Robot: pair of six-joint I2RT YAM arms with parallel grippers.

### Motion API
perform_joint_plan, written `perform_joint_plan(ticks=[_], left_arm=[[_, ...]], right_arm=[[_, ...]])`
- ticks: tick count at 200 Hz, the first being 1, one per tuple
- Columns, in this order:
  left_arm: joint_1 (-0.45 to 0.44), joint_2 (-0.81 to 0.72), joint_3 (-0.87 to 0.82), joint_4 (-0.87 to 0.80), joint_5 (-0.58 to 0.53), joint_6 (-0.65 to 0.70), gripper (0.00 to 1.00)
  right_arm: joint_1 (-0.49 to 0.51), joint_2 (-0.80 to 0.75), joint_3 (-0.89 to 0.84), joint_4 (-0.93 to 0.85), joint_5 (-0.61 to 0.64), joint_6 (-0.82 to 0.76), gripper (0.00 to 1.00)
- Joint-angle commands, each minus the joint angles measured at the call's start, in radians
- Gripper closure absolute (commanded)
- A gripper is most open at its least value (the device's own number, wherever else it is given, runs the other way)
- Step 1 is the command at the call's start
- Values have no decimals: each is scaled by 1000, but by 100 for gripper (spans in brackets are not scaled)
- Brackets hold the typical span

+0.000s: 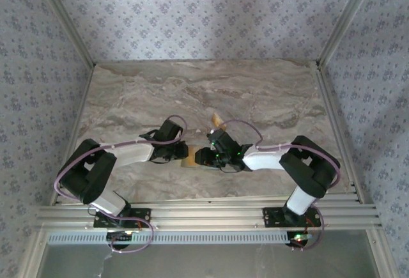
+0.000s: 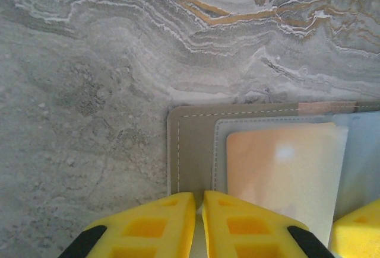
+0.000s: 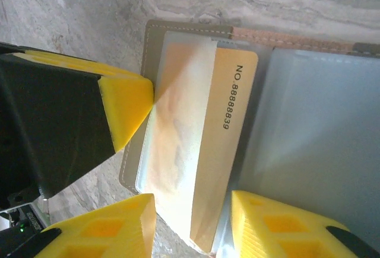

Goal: Put the credit cards into the card holder
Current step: Insert the credit card into the card slot.

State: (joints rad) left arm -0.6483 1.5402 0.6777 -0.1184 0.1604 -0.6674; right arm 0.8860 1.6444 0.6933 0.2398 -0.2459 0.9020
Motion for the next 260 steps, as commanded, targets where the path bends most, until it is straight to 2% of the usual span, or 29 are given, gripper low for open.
perform_joint_plan(ticks=[1, 38, 108, 127, 174, 221, 260], left_arm=[[-9, 47, -46, -150, -32, -1, 83], [-8, 47, -40, -146, -18, 2, 81], [-7, 75, -52, -110, 12, -6, 81], [-8, 72, -52, -112, 13, -7, 81], [2, 58, -62, -114, 4, -6, 81], [7, 71, -69, -98, 11, -8, 81], [11, 63, -78, -90, 25, -4, 81]], right_arm=[[-5, -16, 21, -117, 18, -42, 59], [-10, 27, 53, -111, -13, -59, 65], [26, 69, 135, -156, -40, -126, 66], [29, 72, 175, -228, -42, -169, 65], [11, 5, 172, -366, 51, -206, 58], [-8, -42, 161, -415, 81, -226, 52], [-12, -50, 184, -458, 106, -254, 54]])
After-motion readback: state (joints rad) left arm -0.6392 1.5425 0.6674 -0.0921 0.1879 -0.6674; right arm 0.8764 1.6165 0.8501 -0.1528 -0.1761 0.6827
